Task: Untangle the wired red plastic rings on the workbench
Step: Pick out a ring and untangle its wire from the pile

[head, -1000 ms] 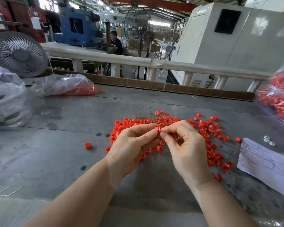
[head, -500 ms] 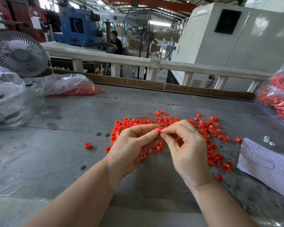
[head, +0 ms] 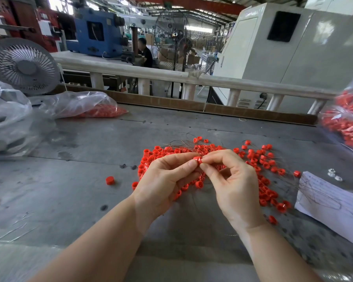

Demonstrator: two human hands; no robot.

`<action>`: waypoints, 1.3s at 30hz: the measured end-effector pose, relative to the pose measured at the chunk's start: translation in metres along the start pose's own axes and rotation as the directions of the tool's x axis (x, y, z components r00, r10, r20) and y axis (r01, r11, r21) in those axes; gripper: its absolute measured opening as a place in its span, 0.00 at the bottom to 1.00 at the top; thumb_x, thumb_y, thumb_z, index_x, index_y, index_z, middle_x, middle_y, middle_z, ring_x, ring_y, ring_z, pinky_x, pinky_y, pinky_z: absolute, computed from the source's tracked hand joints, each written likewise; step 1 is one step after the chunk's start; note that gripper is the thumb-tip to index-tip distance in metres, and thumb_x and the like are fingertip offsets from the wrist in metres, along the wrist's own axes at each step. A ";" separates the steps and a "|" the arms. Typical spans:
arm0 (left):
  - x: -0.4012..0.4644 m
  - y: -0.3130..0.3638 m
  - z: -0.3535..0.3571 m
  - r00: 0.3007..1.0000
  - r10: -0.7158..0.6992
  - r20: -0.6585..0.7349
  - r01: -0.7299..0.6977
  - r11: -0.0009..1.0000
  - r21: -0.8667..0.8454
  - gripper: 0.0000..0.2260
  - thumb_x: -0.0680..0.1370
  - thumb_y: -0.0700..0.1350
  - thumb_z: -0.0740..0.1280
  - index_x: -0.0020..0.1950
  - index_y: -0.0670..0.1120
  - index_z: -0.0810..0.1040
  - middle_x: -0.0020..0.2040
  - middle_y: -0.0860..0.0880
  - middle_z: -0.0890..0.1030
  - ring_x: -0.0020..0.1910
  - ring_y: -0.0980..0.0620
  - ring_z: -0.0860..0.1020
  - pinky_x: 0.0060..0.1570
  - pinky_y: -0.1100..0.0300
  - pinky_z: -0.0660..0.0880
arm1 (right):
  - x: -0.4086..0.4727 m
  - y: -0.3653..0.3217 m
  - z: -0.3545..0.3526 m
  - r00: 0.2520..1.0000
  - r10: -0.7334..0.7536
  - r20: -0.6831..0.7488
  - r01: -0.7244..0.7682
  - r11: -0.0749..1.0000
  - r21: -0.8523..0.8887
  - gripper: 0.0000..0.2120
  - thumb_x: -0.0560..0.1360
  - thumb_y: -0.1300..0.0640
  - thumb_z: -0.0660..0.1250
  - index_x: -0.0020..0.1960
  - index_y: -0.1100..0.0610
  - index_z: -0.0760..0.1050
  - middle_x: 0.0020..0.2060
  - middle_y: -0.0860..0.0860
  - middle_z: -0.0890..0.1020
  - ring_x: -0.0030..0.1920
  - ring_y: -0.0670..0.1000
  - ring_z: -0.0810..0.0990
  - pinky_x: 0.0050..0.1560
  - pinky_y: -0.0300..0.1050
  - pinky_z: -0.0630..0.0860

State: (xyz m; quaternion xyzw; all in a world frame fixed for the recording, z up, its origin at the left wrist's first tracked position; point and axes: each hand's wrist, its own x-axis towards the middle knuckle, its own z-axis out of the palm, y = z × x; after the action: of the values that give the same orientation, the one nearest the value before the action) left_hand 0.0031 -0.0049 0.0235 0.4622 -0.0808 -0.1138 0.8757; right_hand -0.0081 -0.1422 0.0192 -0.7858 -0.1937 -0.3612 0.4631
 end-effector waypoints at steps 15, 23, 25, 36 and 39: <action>0.000 0.001 0.000 1.000 0.008 -0.017 -0.009 1.000 -0.030 0.07 0.65 0.36 0.68 0.40 0.43 0.85 0.39 0.45 0.85 0.37 0.54 0.83 0.37 0.67 0.79 | 0.000 0.000 0.000 1.000 -0.005 -0.003 0.005 1.000 -0.013 0.04 0.69 0.68 0.72 0.41 0.60 0.80 0.39 0.49 0.82 0.43 0.44 0.80 0.44 0.34 0.74; -0.001 0.000 0.000 1.000 0.005 -0.011 -0.005 0.999 -0.044 0.08 0.66 0.36 0.68 0.44 0.41 0.83 0.40 0.45 0.84 0.39 0.54 0.83 0.38 0.67 0.79 | 0.000 -0.001 0.000 1.000 -0.020 -0.011 0.020 1.000 -0.002 0.04 0.69 0.69 0.72 0.40 0.61 0.80 0.39 0.49 0.81 0.44 0.44 0.80 0.45 0.34 0.74; -0.001 0.000 0.000 1.000 0.005 -0.004 -0.005 0.999 -0.045 0.08 0.66 0.37 0.69 0.42 0.41 0.84 0.41 0.45 0.85 0.39 0.54 0.83 0.38 0.67 0.79 | 0.000 -0.001 -0.001 0.999 -0.029 -0.014 0.029 1.000 -0.004 0.04 0.69 0.69 0.72 0.40 0.61 0.80 0.39 0.49 0.81 0.44 0.44 0.80 0.45 0.35 0.75; -0.001 0.001 0.001 1.000 0.004 0.003 -0.004 0.998 -0.062 0.08 0.65 0.36 0.69 0.41 0.42 0.85 0.42 0.44 0.85 0.41 0.53 0.84 0.39 0.67 0.79 | 0.000 -0.003 0.000 1.000 -0.005 -0.019 0.005 1.000 0.020 0.04 0.69 0.69 0.72 0.40 0.62 0.80 0.39 0.51 0.82 0.44 0.45 0.80 0.45 0.37 0.75; -0.001 0.001 0.002 1.000 0.003 0.000 -0.003 0.998 -0.066 0.08 0.65 0.36 0.69 0.40 0.42 0.85 0.41 0.44 0.85 0.40 0.54 0.83 0.38 0.67 0.78 | 0.000 -0.003 0.000 1.000 -0.003 -0.016 0.004 1.000 0.017 0.04 0.69 0.69 0.72 0.40 0.62 0.80 0.39 0.51 0.82 0.44 0.45 0.80 0.45 0.36 0.75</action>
State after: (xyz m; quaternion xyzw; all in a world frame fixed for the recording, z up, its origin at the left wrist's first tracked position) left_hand 0.0017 -0.0054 0.0251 0.4328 -0.0774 -0.1152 0.8907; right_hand -0.0106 -0.1408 0.0211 -0.7785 -0.1945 -0.3666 0.4709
